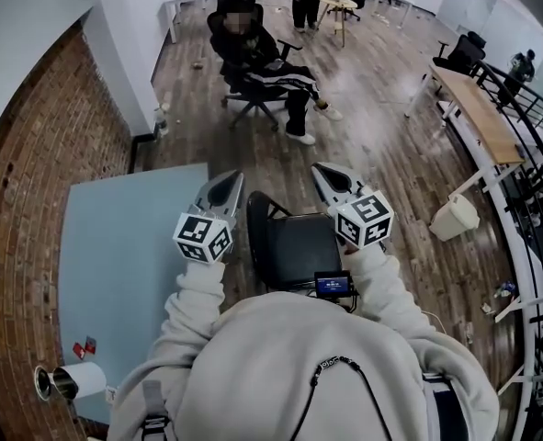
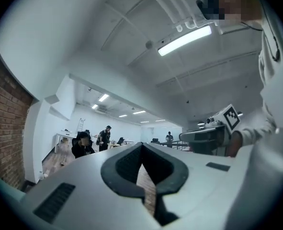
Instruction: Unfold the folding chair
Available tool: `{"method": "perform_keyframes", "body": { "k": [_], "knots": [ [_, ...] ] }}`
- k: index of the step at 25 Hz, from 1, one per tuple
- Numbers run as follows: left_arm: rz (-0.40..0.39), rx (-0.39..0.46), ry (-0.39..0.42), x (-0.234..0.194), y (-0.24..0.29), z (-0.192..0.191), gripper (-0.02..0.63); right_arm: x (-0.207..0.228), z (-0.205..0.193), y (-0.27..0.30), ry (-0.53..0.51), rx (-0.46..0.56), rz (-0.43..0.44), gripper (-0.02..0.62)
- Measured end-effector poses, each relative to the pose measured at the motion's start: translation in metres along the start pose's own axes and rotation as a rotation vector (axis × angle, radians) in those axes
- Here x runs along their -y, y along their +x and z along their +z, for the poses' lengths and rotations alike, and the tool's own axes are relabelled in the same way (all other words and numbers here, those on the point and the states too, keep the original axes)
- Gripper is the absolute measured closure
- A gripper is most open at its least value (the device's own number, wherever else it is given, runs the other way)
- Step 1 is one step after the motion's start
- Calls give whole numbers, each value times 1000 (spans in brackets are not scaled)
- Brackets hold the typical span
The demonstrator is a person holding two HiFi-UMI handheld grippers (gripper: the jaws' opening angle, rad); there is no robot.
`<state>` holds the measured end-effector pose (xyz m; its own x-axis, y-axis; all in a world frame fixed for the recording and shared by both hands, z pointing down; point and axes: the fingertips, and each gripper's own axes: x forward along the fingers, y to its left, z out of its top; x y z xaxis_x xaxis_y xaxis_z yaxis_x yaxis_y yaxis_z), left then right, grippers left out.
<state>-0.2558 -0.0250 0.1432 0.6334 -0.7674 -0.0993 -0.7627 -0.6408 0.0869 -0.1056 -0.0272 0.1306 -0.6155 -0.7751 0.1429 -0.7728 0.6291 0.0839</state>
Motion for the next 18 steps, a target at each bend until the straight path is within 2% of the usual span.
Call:
{"method": "perform_keyframes", "body": {
  "k": [5,7,10,12,18],
  "knots": [
    [-13,-3,-33,14,2,14,600,-22,-2,7,58,12,5,591],
    [-19,8,7,22,8,24,600,-28,0,11,65,23,19,591],
    [-31,18,35,24,15,30,600,-28,2,20,153,37,50,591],
    [-36,9,43,25,14,26,600,-28,1,22,190,36,58,591],
    [-40,-28,53,26,10,7,600,-22,-6,18,196,32,34,591]
  ]
}}
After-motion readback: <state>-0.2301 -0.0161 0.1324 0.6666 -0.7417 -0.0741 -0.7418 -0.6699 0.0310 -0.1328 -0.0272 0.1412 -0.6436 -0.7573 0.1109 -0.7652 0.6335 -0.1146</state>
